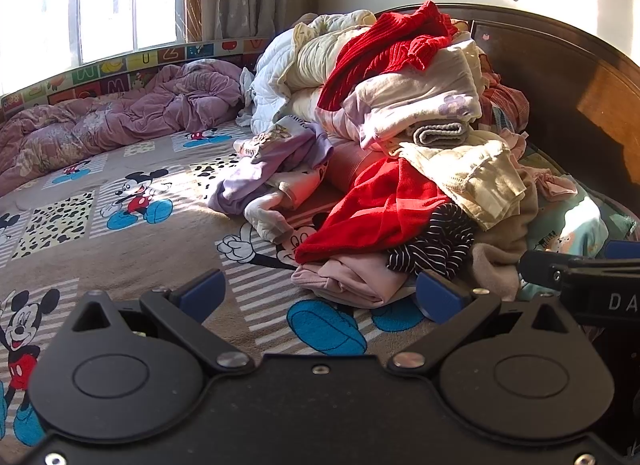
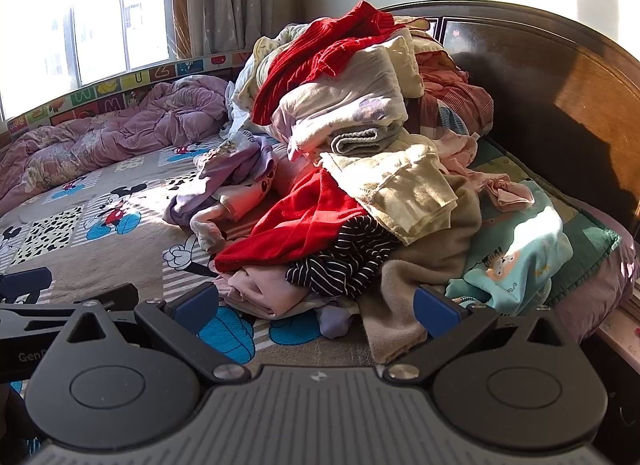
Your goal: Fold clothes
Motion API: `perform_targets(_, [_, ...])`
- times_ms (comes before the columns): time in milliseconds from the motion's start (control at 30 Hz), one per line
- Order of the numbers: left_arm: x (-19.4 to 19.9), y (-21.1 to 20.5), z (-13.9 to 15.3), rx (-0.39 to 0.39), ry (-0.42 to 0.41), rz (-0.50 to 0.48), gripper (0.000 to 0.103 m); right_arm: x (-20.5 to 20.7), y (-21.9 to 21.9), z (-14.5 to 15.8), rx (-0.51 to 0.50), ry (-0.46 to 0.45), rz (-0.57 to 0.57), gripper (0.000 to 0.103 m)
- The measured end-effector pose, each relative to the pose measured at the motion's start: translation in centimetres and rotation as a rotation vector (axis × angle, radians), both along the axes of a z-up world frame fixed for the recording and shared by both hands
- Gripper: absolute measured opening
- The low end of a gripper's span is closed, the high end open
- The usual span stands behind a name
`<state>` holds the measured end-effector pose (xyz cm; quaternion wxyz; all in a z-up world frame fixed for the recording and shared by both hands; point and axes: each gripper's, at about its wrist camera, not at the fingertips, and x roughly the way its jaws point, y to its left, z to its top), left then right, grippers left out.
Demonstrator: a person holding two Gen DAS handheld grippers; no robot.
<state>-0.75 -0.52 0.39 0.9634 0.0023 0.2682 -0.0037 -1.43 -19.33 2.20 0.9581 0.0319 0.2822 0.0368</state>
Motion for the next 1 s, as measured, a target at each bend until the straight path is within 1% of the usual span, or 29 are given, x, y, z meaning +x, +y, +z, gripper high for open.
perform_targets(1000, [0.72, 0.23, -0.18, 0.005, 0.005, 0.002, 0.103, 0.41, 0.26, -0.57, 0.009, 0.002, 0.007, 0.103])
